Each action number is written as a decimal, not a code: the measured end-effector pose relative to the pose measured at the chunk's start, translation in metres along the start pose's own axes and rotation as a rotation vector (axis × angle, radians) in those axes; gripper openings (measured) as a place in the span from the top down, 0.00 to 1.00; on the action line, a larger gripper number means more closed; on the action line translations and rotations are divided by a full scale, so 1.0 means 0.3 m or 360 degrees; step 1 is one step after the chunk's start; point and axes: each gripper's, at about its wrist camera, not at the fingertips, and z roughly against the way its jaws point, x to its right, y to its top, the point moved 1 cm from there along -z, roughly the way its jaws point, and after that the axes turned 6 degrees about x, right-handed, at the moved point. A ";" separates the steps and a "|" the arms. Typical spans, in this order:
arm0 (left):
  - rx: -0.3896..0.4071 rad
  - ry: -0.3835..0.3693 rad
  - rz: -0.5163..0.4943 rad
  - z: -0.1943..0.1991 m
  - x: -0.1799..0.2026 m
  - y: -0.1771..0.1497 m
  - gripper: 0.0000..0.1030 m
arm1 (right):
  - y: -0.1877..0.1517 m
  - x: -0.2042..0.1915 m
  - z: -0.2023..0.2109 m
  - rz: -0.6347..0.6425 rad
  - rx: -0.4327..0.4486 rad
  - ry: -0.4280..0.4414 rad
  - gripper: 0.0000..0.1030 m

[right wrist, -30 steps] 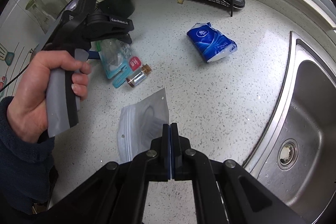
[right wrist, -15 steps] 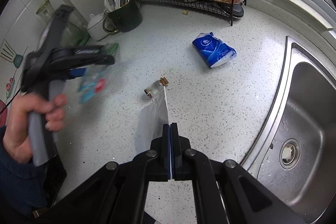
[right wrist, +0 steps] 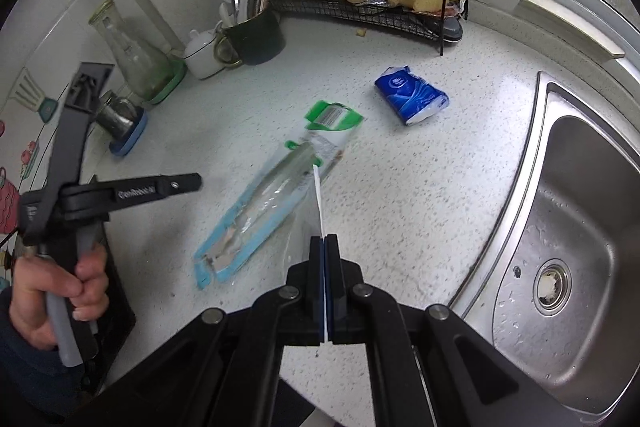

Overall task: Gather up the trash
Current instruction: 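Grasp the green DARLIE toothbrush package with the left tool, then carry the zip bag and DARLIE package off the counter over the red bin, then open both tools to drop the bag and package into the red bin, then raise both tools back up to the counter, then grasp the corked glass vial with the right tool while the left tool grasps the blue tissue pack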

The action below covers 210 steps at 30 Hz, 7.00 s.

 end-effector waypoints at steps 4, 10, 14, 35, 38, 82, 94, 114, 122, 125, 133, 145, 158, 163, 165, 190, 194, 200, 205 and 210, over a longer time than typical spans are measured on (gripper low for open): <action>-0.0016 -0.0106 -0.0140 0.007 0.063 -0.048 0.98 | -0.039 -0.005 0.015 0.0000 -0.0002 0.0008 1.00; -0.0017 -0.0149 -0.0323 0.027 0.173 -0.116 0.98 | -0.085 0.011 0.081 -0.0039 0.0048 0.0017 1.00; 0.0028 -0.0141 -0.0455 0.029 0.218 -0.151 0.96 | -0.122 0.028 0.142 -0.0043 0.0079 0.0015 1.00; 0.0011 0.0125 -0.0688 -0.108 0.277 -0.155 0.86 | -0.252 0.070 0.274 -0.0135 0.0148 0.0000 1.00; 0.0020 0.0144 -0.0642 -0.070 0.270 -0.207 0.86 | -0.273 0.053 0.312 -0.0097 0.0179 0.0014 1.00; -0.0430 -0.0116 -0.0355 -0.214 0.178 -1.260 0.92 | -1.057 0.110 -0.044 -0.0224 -0.0296 0.0062 1.00; -0.0643 -0.0147 -0.0343 -0.980 0.042 -1.518 0.92 | -1.410 0.371 -0.641 -0.0299 -0.0398 -0.0027 1.00; -0.0686 -0.0169 -0.0428 -1.382 0.036 -1.618 0.78 | -1.603 0.485 -0.953 -0.0166 -0.0502 -0.0100 0.95; -0.0655 -0.0178 -0.0480 -1.192 0.040 -1.554 0.57 | -1.555 0.445 -0.837 -0.0134 -0.0474 -0.0108 0.47; -0.0642 -0.0203 -0.0450 -1.051 0.048 -1.508 0.43 | -1.513 0.406 -0.732 -0.0114 -0.0458 -0.0097 0.36; -0.0582 -0.0175 -0.0446 -0.636 0.123 -1.400 0.25 | -1.362 0.287 -0.366 -0.0149 -0.0400 -0.0074 0.25; -0.0229 -0.0163 -0.0445 0.033 0.257 -1.103 0.12 | -1.028 0.107 0.159 -0.0107 -0.0137 -0.0041 0.01; 0.0210 -0.0094 -0.0523 0.379 0.337 -0.692 0.00 | -0.592 0.016 0.389 -0.0008 0.0162 -0.0065 0.01; 0.0266 -0.0086 -0.0555 0.379 0.348 -0.533 0.00 | -0.454 0.028 0.372 -0.0054 0.0184 -0.0058 0.00; 0.0266 -0.0092 -0.0576 0.351 0.348 -0.460 0.00 | -0.385 0.035 0.349 -0.0089 0.0187 -0.0071 0.00; -0.0006 -0.0053 -0.0756 -0.114 0.223 0.135 0.00 | -0.021 0.177 -0.192 -0.0557 -0.0222 -0.0330 0.17; 0.0008 -0.0026 -0.0788 -0.148 0.214 0.141 0.00 | -0.013 0.177 -0.221 -0.0559 -0.0258 -0.0371 0.26; -0.0046 -0.0104 -0.0782 -0.169 0.204 0.143 0.00 | -0.005 0.179 -0.266 -0.0561 -0.0306 -0.0459 0.44; -0.0052 -0.0150 -0.0774 -0.179 0.203 0.158 0.00 | 0.000 0.163 -0.279 -0.0500 -0.0298 -0.0525 0.71; -0.0058 -0.0162 -0.0795 -0.195 0.215 0.180 0.00 | -0.002 0.169 -0.280 -0.0487 -0.0237 -0.0521 0.79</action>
